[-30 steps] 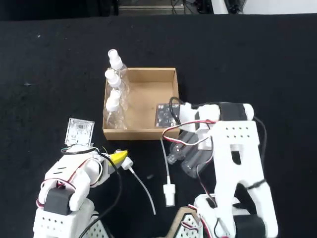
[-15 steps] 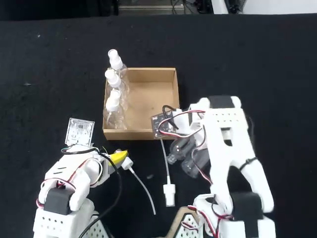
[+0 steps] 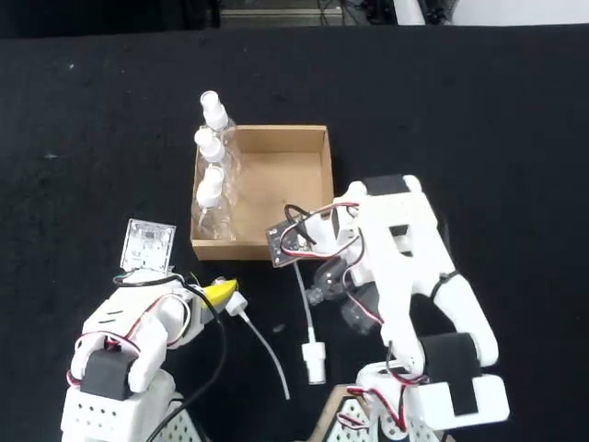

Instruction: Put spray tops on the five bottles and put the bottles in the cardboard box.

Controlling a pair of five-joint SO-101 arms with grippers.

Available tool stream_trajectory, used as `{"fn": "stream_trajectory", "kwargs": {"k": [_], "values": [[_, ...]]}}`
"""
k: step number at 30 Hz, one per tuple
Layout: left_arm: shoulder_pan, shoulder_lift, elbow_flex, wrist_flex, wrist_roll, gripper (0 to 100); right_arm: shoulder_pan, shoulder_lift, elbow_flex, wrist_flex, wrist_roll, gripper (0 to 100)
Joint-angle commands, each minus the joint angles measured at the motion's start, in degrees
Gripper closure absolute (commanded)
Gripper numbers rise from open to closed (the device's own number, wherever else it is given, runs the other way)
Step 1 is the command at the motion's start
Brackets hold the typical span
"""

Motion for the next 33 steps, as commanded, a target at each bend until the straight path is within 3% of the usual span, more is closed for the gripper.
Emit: {"fn": "stream_trajectory", "kwargs": {"k": [1,15,22,33], "values": [[0.0,-0.3,-0.4,-0.2,-0.3,67,-0.4,0.3,-0.1,-0.1,0.5,76.5],[0.0,-0.3,-0.4,-0.3,-0.3,67,3.0,0.2,3.7,-0.7,0.4,71.7],[0.0,-0.3,-0.4,-0.3,-0.3,67,2.8,0.1,10.0,-10.0,0.1,72.1],[0.0,-0.3,-0.4,-0.3,-0.3,67,2.8,-17.0,9.6,-3.4,-8.4,87.4]]}}
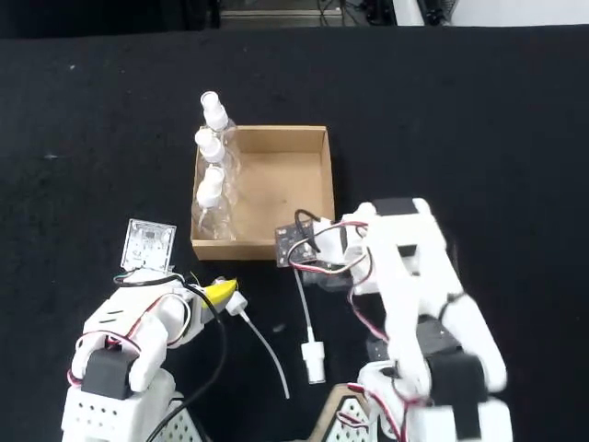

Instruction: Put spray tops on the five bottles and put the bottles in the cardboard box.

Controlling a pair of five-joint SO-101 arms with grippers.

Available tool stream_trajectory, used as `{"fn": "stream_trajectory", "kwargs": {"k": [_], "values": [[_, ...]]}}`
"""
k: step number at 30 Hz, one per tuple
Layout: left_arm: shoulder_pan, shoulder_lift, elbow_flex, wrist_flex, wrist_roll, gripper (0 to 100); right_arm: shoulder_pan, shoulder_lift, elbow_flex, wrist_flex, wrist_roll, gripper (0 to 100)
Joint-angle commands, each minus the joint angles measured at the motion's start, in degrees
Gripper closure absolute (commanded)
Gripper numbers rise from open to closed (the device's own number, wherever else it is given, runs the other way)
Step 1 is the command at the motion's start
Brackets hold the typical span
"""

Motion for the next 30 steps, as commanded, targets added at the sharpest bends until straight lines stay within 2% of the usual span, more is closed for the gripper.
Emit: {"fn": "stream_trajectory", "kwargs": {"k": [1,6,9,11,15,19,22,26,30], "values": [[0.0,-0.3,-0.4,-0.3,-0.3,67,0.4,-10.9,-0.7,6.9,-1.1,87.7],[0.0,-0.3,-0.4,-0.3,-0.3,67,0.6,-25.6,-2.0,19.3,-2.3,87.8],[0.0,-0.3,-0.4,-0.3,-0.3,67,4.1,-32.1,-6.9,22.6,-11.5,87.9],[0.0,-0.3,-0.4,-0.3,-0.3,67,9.4,-33.2,-10.0,23.4,-14.9,87.9],[0.0,-0.3,-0.4,-0.3,-0.3,67,24.1,-32.1,-10.8,20.3,-15.5,87.9],[0.1,-0.3,-0.4,-0.3,-0.3,67,38.4,-25.8,-9.3,12.3,-15.5,87.9],[0.1,-0.3,-0.4,-0.3,-0.3,67,47.1,-19.3,-9.4,10.3,-15.6,87.9],[0.5,-0.3,-0.5,-0.3,-0.3,67,54.2,-13.9,-9.6,12.2,-15.7,87.9],[0.5,-0.3,-0.6,-0.3,-0.3,67,56.4,-12.4,-9.2,17.1,-15.8,88.1]]}}
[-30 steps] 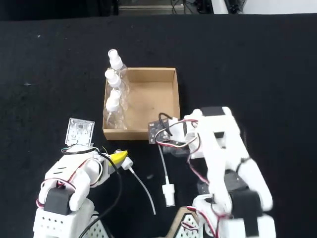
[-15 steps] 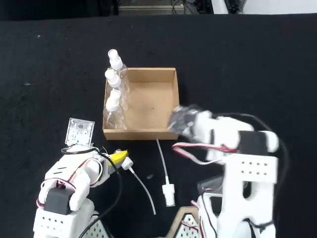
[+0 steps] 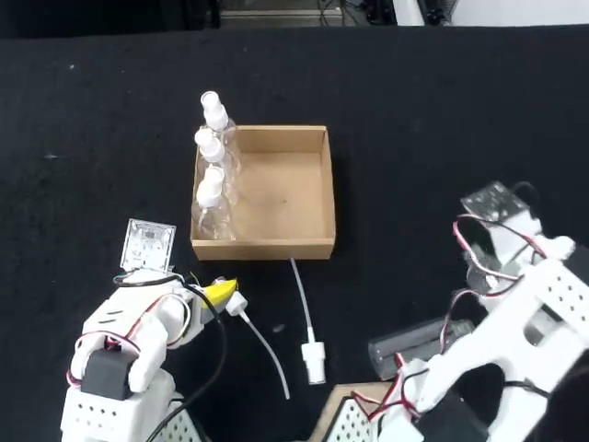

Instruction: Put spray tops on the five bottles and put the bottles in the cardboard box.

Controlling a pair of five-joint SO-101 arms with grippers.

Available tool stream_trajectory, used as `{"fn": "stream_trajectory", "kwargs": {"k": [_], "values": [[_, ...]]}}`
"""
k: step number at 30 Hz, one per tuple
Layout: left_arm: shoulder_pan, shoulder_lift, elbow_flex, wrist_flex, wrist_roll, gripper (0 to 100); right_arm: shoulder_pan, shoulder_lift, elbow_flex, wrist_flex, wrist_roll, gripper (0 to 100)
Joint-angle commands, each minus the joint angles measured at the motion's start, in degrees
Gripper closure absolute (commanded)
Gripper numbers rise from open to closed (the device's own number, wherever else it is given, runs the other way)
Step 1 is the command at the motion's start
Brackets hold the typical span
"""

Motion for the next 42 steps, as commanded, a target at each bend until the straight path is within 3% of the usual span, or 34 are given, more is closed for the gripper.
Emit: {"fn": "stream_trajectory", "kwargs": {"k": [1,6,12,16,28,35,42], "values": [[0.5,-0.3,-0.7,-0.1,-0.3,67,3.0,0.2,-1.5,3.2,-0.6,89.4],[0.0,-0.3,-0.9,0.1,-0.3,67,5.5,-0.1,2.5,-0.2,-5.0,97.2],[0.1,-0.3,-0.8,0.1,-0.3,67,5.9,-0.1,13.4,-13.4,-11.3,97.7],[0.0,-0.3,-0.7,0.1,-0.3,67,10.8,-0.1,14.5,-20.1,-15.8,97.7],[0.0,-0.3,-0.9,0.1,-0.3,67,14.9,0.0,20.3,-18.9,-20.3,97.7],[0.0,-0.3,-0.9,0.1,-0.3,67,3.8,-0.1,25.1,-18.8,-21.7,97.7],[0.0,-0.3,-0.9,0.1,-0.3,67,-10.9,-0.1,22.4,-18.3,-36.1,97.7]]}}
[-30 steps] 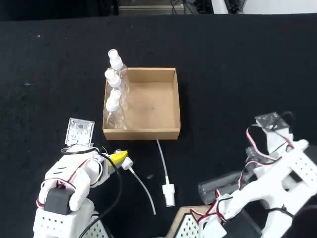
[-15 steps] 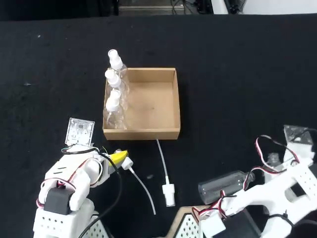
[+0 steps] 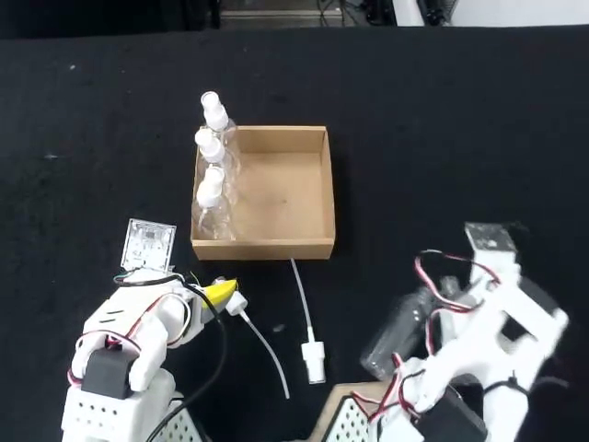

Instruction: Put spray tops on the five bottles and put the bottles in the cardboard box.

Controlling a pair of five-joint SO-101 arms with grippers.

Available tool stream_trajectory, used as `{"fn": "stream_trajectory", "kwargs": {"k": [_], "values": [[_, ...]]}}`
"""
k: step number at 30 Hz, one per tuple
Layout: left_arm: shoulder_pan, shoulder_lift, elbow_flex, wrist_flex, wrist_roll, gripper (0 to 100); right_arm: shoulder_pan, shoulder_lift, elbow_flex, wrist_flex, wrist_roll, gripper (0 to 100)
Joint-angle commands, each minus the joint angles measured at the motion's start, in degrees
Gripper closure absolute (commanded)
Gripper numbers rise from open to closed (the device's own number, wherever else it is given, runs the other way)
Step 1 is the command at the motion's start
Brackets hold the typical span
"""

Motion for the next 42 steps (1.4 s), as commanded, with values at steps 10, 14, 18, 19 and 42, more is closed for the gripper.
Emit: {"fn": "stream_trajectory", "kwargs": {"k": [10,14,18,19,42], "values": [[0.0,-0.3,-0.9,0.1,-0.3,67,-24.2,-0.1,-6.9,8.4,-15.6,97.7],[0.0,-0.3,-0.9,0.1,-0.3,67,-28.6,-0.1,-8.7,8.4,-18.5,97.7],[0.0,-0.3,-0.9,0.1,-0.3,67,-33.1,-0.1,-8.4,8.4,-18.9,97.7],[0.0,-0.3,-0.9,0.1,-0.3,67,-33.9,-0.1,-8.3,8.4,-18.9,97.7],[0.0,-0.3,-0.7,0.1,-0.3,67,-14.2,0.4,-6.4,-2.8,7.4,96.9]]}}
